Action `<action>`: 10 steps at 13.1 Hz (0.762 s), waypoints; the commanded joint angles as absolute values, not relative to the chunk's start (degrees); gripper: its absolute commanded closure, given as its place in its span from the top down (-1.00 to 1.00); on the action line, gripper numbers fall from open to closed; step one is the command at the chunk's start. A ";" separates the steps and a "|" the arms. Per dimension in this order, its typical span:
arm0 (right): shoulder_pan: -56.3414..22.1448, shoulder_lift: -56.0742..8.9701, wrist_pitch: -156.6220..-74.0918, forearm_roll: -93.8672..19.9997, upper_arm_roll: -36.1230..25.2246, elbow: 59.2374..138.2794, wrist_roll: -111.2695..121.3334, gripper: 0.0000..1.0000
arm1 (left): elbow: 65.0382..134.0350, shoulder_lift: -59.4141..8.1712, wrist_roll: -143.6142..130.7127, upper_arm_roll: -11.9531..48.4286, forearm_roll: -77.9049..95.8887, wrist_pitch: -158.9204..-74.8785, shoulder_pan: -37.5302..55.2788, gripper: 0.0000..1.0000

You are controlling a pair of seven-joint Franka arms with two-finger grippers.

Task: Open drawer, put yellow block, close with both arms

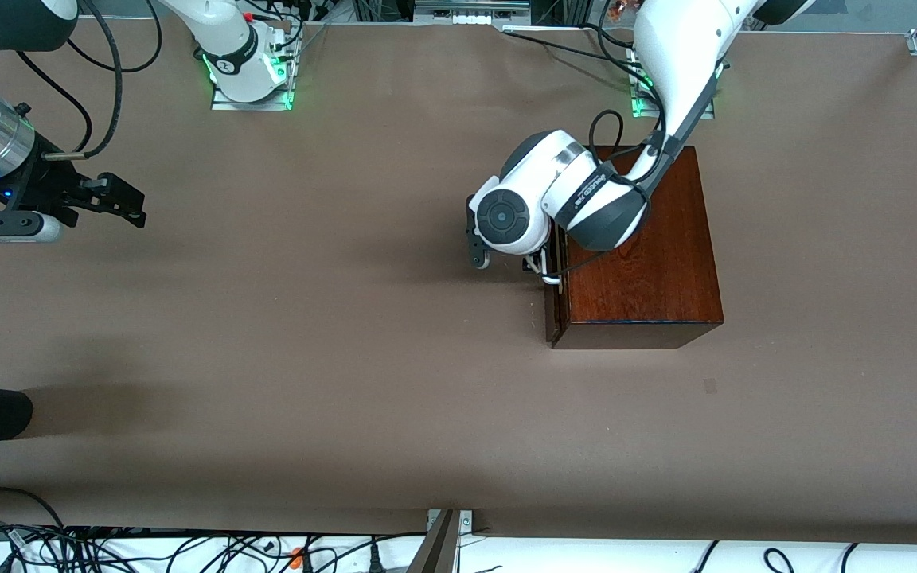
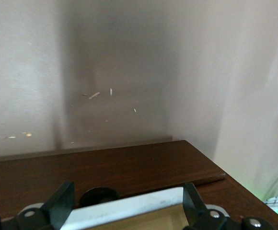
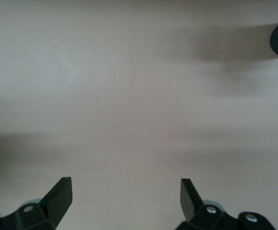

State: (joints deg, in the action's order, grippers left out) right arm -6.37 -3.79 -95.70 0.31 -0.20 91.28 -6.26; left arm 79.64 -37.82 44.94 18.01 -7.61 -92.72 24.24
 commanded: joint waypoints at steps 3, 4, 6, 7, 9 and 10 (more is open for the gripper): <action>-6.59 -4.22 -95.36 0.44 -0.18 90.09 -6.33 1.00 | 79.36 -28.67 44.65 18.54 -6.34 -91.76 22.07 1.00; -6.59 -4.22 -95.36 0.44 -0.18 89.91 -6.33 1.00 | 79.28 -27.35 45.08 18.54 -6.24 -91.76 20.58 1.00; -6.59 -4.22 -95.36 0.44 -0.18 90.09 -6.33 1.00 | 79.19 -24.36 45.09 18.54 -6.24 -91.76 17.68 1.00; -6.59 -4.22 -95.36 0.44 -0.18 89.91 -6.33 1.00 | 78.93 -23.48 45.26 18.46 -6.07 -91.76 15.75 1.00; -6.59 -4.31 -95.36 0.26 -0.18 89.91 -6.33 1.00 | 79.26 -19.72 45.61 18.20 -5.11 -91.49 10.75 1.00; -6.59 -4.22 -95.36 0.26 -0.18 89.91 -6.33 1.00 | 79.36 -18.64 45.35 17.67 -5.01 -91.23 9.33 1.00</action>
